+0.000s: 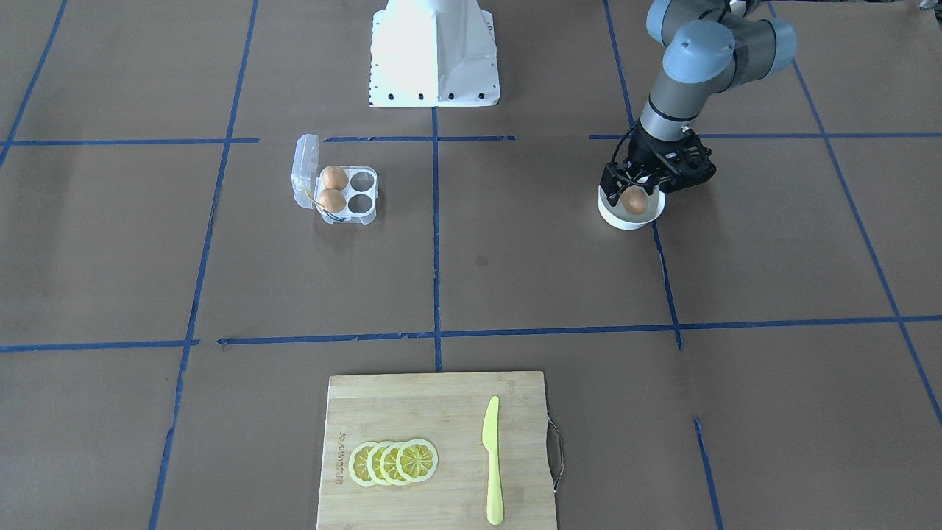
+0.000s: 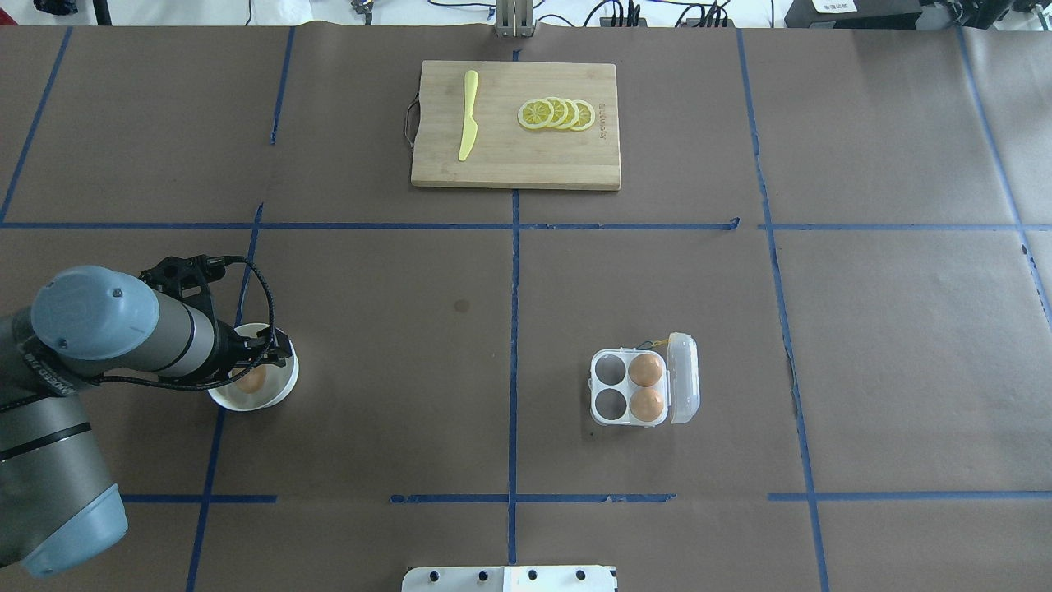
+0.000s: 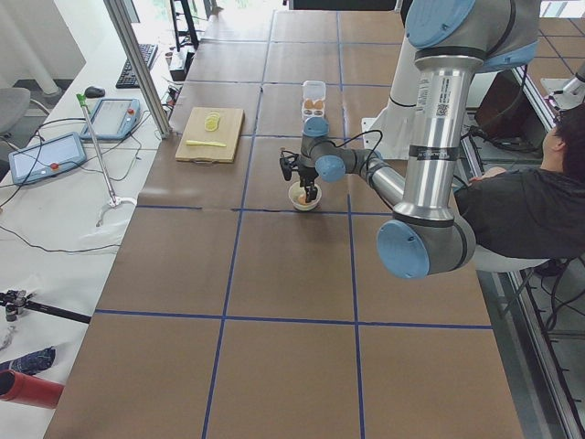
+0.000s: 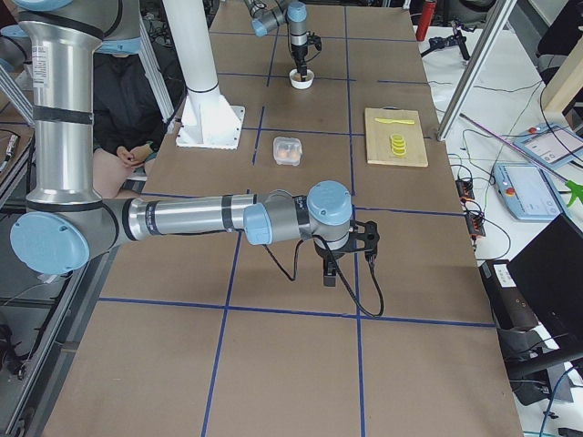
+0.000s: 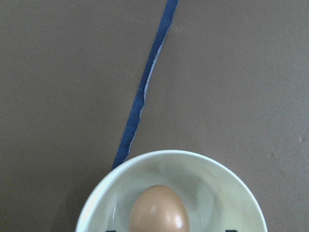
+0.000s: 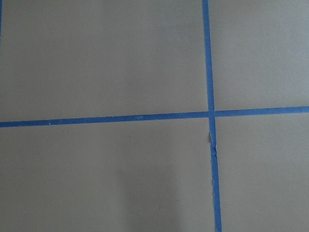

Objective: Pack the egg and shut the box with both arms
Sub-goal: 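Close the left gripper on the brown egg in the bowl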

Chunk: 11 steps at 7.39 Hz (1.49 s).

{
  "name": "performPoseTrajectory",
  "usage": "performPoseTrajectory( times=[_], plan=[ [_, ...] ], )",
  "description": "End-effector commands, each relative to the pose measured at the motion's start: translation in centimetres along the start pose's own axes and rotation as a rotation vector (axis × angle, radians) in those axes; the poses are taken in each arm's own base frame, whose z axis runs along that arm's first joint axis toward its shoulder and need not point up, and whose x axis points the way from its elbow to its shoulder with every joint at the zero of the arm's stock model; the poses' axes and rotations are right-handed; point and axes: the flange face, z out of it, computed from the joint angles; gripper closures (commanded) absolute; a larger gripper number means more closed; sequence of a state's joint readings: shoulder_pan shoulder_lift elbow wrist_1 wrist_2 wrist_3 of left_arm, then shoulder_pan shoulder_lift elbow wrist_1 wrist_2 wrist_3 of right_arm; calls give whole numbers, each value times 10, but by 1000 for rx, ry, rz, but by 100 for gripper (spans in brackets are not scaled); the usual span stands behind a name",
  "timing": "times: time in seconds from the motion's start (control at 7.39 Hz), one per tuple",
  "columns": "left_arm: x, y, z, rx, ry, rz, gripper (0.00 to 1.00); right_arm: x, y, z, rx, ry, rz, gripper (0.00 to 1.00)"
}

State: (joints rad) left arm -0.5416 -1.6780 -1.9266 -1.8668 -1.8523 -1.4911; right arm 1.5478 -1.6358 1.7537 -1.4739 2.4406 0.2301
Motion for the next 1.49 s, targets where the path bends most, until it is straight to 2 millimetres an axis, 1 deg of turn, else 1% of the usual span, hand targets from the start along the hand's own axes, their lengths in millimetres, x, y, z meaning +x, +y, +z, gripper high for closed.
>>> performPoseTrajectory(
  times=[0.0, 0.27, 0.95, 1.08, 1.35],
  plan=[
    [-2, -1, 4, 0, -9, -2, 20, -1, 0, 0, 1, 0, 0, 0],
    [-5, -3, 13, 0, -25, -5, 21, -1, 0, 0, 1, 0, 0, 0],
    [-8, -4, 16, 2, -33, -6, 22, 0, 0, -1, 2, 0, 1, 0],
    [-8, -4, 16, 2, -33, -6, 24, -1, 0, -1, 1, 0, 0, 0],
    [-8, -2, 17, -2, -35, -6, 32, -1, 0, -2, 3, -2, 0, 0]
  ],
)
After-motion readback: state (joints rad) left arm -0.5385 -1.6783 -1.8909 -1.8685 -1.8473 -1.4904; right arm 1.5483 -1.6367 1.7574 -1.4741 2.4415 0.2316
